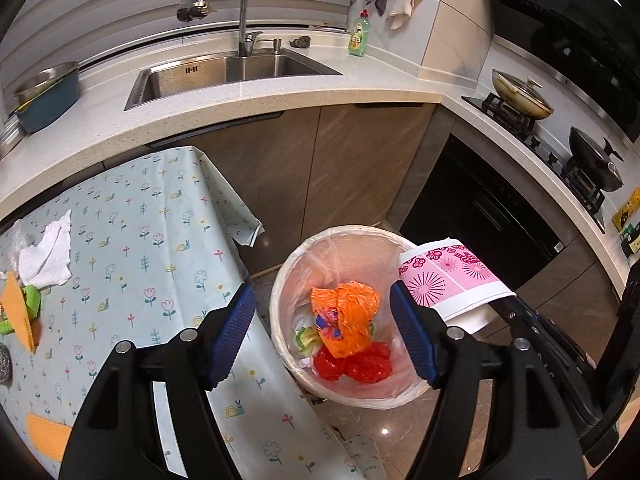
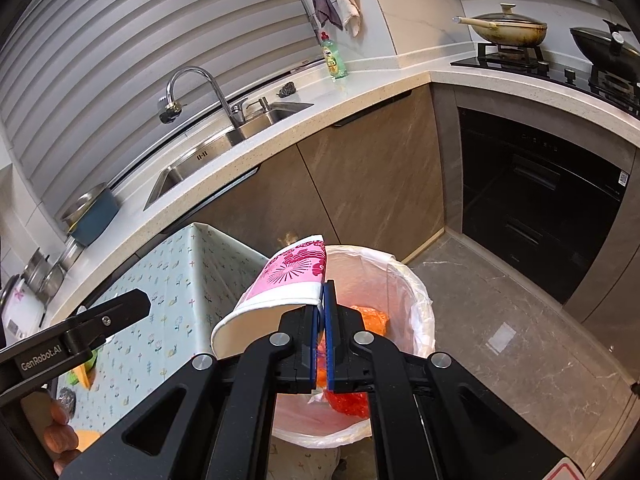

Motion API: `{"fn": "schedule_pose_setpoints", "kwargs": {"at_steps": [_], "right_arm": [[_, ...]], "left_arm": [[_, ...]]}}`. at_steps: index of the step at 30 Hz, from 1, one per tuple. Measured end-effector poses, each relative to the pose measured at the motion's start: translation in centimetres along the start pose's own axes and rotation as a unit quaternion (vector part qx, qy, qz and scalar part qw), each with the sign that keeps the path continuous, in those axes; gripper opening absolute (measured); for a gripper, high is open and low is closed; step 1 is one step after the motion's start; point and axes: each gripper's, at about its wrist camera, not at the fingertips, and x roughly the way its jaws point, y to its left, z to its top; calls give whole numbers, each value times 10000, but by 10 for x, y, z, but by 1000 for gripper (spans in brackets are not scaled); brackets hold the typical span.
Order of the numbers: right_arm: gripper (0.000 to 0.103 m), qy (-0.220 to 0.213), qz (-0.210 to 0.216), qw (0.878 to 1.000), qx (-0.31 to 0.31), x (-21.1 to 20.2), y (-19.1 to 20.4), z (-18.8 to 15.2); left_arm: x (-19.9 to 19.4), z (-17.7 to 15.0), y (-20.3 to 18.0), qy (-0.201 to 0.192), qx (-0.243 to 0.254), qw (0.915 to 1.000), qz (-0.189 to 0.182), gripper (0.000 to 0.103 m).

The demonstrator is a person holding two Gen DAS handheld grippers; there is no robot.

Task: Collect trash
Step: 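Carry the orange bag and pink cup over the bin and open both tools, then return both tools to the table toward the foam net and tissue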

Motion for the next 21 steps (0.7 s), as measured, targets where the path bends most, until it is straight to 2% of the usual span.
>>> {"fn": "schedule_pose_setpoints", "kwargs": {"at_steps": [3,8,10,13,21], "right_arm": [[5,26,24,10000,-55,3,6,1],[19,-16,25,9999,-120,5,15,1],[26,-40,42,9999,-139,5,20,2],[31,-74,62,9998,-200,5,28,2],[34,-86,171,9992,-364,2,53,1]], "left_arm": [[-3,0,5,-52,-46,10000,34,67],[-9,0,14,-174,-83,9996,183,75],[-11,0,18,-195,-108,9995,234,75],[-13,-1,25,-216,-162,9992,292,76],[-24,-6,50,-299,-369,9978,465,78]]}}
